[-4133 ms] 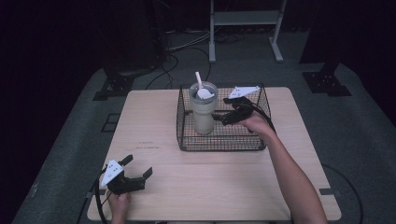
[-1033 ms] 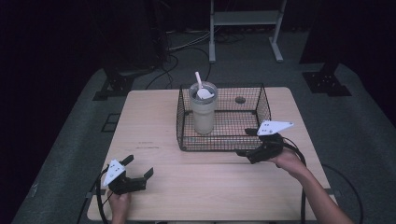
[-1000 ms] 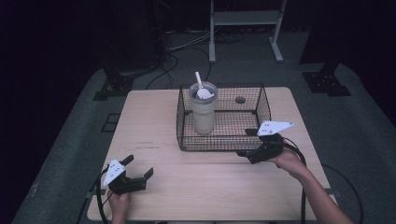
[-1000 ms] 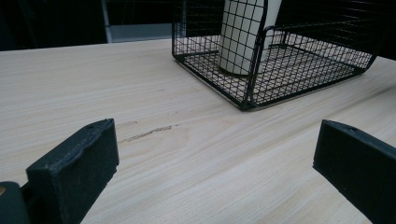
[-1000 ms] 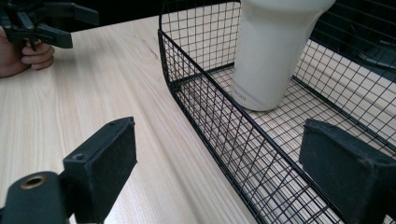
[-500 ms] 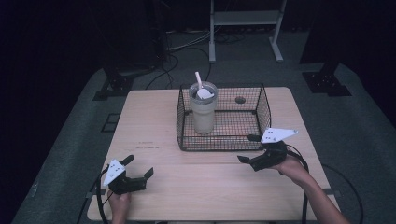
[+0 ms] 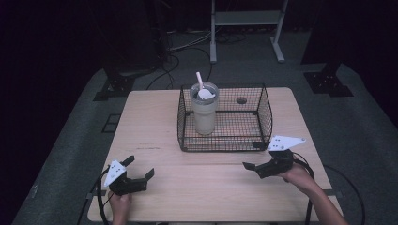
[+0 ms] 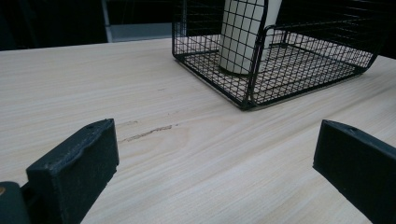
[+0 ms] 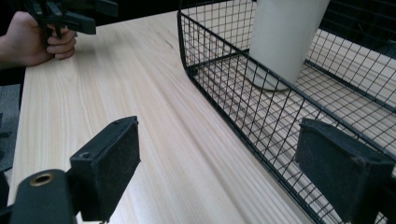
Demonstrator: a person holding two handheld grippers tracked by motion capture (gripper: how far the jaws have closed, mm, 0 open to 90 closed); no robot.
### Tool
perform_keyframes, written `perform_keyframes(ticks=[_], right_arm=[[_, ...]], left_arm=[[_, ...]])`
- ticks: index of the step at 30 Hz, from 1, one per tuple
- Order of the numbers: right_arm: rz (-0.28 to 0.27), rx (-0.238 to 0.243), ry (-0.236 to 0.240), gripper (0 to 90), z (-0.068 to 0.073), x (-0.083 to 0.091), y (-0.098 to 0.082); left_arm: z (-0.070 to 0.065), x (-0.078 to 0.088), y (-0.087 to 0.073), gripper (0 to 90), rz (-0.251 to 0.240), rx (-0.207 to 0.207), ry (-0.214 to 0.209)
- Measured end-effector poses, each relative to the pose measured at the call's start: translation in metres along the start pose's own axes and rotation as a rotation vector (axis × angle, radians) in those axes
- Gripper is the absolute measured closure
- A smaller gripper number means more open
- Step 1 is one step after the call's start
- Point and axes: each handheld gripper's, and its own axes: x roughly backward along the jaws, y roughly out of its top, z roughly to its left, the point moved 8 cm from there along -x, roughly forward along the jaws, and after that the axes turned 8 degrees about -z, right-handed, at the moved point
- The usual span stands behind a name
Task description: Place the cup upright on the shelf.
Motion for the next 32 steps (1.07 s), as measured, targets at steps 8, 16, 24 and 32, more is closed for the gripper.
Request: perform_keyframes(ticks=[8,16,24,32], right_arm=[[-0.007,-0.015,0.0,13.1,0.003,0.007,-0.012],[-0.001,-0.025,-0.027,13.1,0.0,0.012,-0.025],[0.002,-0.031,-0.039,13.1,0.002,0.015,-0.035],[-0.006,-0.037,-0.065,13.0,0.007,0.02,-0.045]], left_arm=[[0.0,0.0,0.0,0.0,0.0,0.0,0.0],[0.0,0.0,0.0,0.0,0.001,-0.001,0.001],[0.0,0.0,0.0,0.0,0.0,0.0,0.0],[0.0,0.0,0.0,0.0,0.002,0.0,0.002]])
